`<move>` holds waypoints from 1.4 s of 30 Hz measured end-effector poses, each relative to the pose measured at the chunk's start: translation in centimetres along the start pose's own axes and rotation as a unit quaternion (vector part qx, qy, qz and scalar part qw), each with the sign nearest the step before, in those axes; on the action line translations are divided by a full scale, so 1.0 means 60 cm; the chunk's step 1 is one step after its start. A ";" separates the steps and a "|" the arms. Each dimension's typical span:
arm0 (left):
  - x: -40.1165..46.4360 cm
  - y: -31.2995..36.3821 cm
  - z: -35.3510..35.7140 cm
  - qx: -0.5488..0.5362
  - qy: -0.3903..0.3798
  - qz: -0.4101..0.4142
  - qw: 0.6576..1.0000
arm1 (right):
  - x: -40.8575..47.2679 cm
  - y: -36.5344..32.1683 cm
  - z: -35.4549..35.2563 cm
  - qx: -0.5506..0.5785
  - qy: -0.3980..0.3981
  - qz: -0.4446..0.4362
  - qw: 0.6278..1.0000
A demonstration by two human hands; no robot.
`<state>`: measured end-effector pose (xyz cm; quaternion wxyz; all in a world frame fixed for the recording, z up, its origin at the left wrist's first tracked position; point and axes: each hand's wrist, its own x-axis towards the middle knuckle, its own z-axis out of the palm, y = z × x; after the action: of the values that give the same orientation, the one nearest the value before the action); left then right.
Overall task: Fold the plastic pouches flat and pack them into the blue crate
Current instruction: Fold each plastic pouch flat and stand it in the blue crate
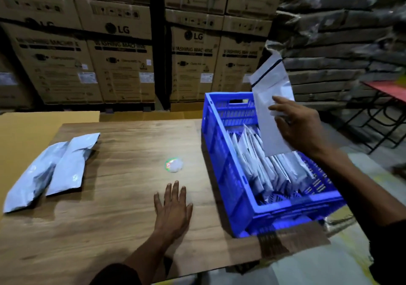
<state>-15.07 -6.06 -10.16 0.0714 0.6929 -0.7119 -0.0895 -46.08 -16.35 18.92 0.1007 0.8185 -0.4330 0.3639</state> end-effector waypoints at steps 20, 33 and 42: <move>0.037 0.037 -0.016 0.008 0.111 -0.020 0.994 | -0.097 0.177 -0.002 -0.290 -0.341 0.038 0.893; 0.236 0.345 -0.282 0.018 0.161 0.263 0.951 | -0.092 0.187 -0.025 -0.233 -0.320 0.083 0.915; 0.276 0.513 -0.170 0.067 -0.049 0.296 0.952 | -0.096 0.206 -0.039 -0.221 -0.351 0.074 0.907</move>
<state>-43.22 -22.15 6.35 0.0133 0.4489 -0.8921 -0.0502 -58.99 -19.06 14.82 0.0930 0.8157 -0.5691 -0.0454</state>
